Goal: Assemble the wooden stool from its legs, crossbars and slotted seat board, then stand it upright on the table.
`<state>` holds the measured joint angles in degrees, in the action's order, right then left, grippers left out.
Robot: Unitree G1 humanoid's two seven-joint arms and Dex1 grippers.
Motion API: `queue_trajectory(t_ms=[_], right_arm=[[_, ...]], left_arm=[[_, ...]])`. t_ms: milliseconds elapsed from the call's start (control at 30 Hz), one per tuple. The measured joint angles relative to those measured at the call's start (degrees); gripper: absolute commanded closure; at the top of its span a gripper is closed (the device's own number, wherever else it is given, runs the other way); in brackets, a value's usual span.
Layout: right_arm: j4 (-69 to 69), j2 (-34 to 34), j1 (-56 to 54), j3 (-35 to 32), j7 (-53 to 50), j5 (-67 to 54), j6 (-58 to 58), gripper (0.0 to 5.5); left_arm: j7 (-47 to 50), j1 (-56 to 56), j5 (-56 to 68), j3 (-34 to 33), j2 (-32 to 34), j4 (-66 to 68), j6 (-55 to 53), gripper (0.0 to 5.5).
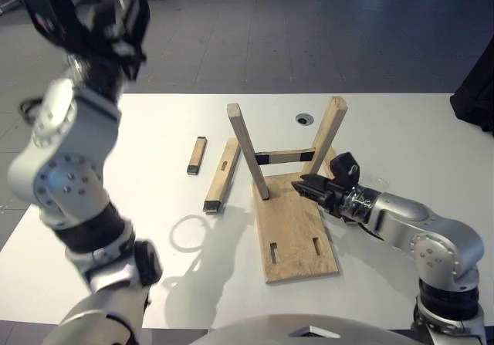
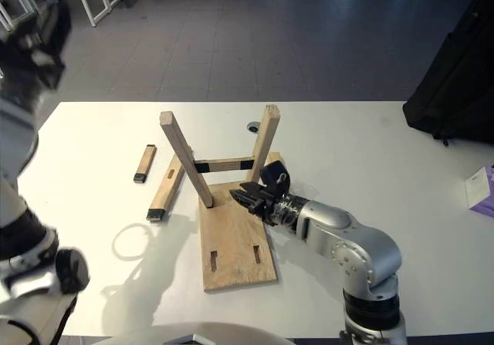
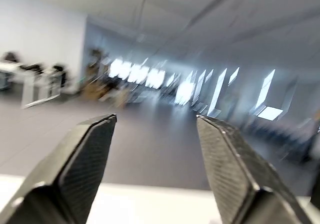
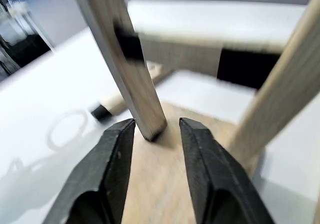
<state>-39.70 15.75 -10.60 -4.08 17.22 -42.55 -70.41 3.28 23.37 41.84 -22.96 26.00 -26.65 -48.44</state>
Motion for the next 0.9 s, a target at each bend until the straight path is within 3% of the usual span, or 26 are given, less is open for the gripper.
queue_trajectory(t_ms=[33,100,200,400,567,733,900], right_arm=[[-0.7,-0.7,-0.3,-1.0,-0.6,-1.3,-0.9,2.99],[-2.8,-1.7,-0.4,-2.6,-1.4,-5.2,-3.7,2.97],[-4.7,-1.0,0.3,-2.6,-1.4,-9.0,-6.8,2.97],[-5.4,-0.9,0.6,-1.4,-3.0,-11.6,-8.6,2.97],[-4.7,-0.4,0.2,-0.8,-3.7,-11.7,-8.6,2.97],[-3.8,0.1,-0.5,0.0,-4.0,-11.7,-8.6,2.97],[-3.3,0.1,-0.9,0.3,-4.6,-11.8,-8.6,2.97]], left_arm=[[-1.7,-3.5,-1.3,1.0,0.1,0.9,0.8,1.75],[-6.6,-13.2,-6.0,3.9,0.4,7.0,4.2,1.39],[-13.4,-18.5,-12.0,9.0,1.2,15.0,10.0,1.39],[-20.4,-19.0,-21.3,16.1,1.5,31.2,17.4,1.39],[-20.5,-10.2,-27.4,19.3,-2.2,48.0,26.9,1.39],[-19.9,-1.5,-29.0,17.5,-4.2,63.3,33.0,2.10],[-24.4,-0.4,-30.3,18.0,-3.4,67.1,34.8,3.03]])
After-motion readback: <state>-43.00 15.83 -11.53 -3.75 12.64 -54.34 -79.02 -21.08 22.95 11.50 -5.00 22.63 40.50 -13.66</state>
